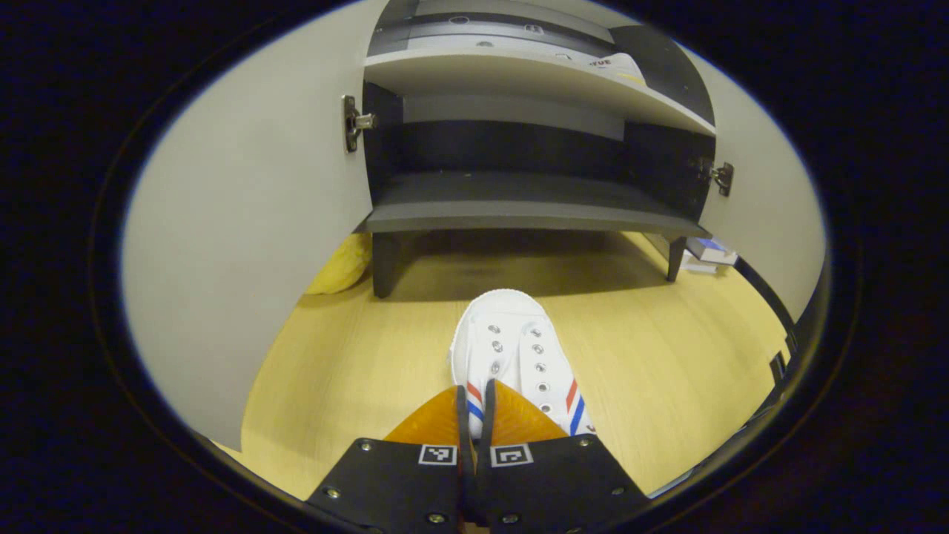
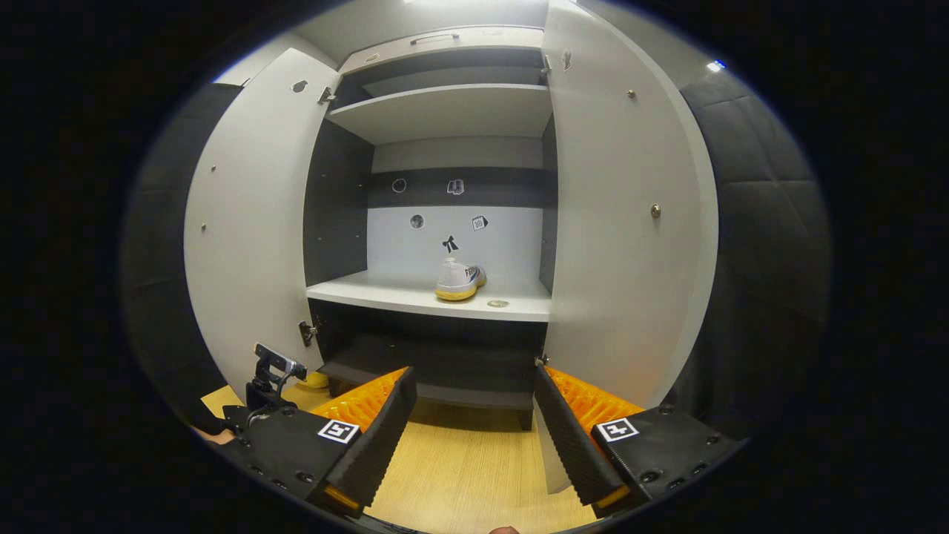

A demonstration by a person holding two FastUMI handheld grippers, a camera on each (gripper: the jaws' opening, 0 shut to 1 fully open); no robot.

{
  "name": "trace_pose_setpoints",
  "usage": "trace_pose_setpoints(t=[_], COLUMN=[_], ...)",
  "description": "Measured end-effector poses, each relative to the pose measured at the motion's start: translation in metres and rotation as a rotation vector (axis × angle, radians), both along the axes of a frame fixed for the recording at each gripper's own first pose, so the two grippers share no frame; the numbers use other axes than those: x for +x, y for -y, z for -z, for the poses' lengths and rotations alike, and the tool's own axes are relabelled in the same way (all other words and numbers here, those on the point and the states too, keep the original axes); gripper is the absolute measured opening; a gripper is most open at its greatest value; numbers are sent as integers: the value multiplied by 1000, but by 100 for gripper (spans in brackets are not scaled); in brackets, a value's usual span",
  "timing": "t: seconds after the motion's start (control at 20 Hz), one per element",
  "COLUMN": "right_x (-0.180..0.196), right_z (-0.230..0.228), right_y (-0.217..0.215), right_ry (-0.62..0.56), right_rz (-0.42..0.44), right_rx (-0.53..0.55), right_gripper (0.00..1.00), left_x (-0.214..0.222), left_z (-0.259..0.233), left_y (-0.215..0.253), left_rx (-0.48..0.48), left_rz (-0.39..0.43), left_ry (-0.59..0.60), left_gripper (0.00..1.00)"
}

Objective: Grab one shoe with the right hand and put it into the shoe cabinet, grab the other shoe with the left hand and put it into the shoe cabinet; then close the right door with the right hand and the left door with the left hand.

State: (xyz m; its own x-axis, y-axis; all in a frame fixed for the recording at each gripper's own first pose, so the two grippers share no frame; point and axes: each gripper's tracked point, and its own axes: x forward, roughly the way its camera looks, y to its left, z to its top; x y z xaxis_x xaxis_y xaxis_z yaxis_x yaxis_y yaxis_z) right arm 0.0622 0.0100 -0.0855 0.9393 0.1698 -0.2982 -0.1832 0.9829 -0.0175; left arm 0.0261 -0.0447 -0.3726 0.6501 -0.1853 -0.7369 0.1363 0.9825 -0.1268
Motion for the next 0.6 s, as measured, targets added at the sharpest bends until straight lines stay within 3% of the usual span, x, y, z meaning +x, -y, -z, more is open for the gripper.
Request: trace_pose_setpoints(t=[0.6], right_x=[-7], right_z=[-11], right_y=[14], right_ry=[32], right_rz=[-9], right_rx=[38], right_gripper=[100], left_x=[42], left_z=[-165], left_y=[13], left_rx=[-58], left_rz=[16], left_ry=[248], left_gripper=[1])
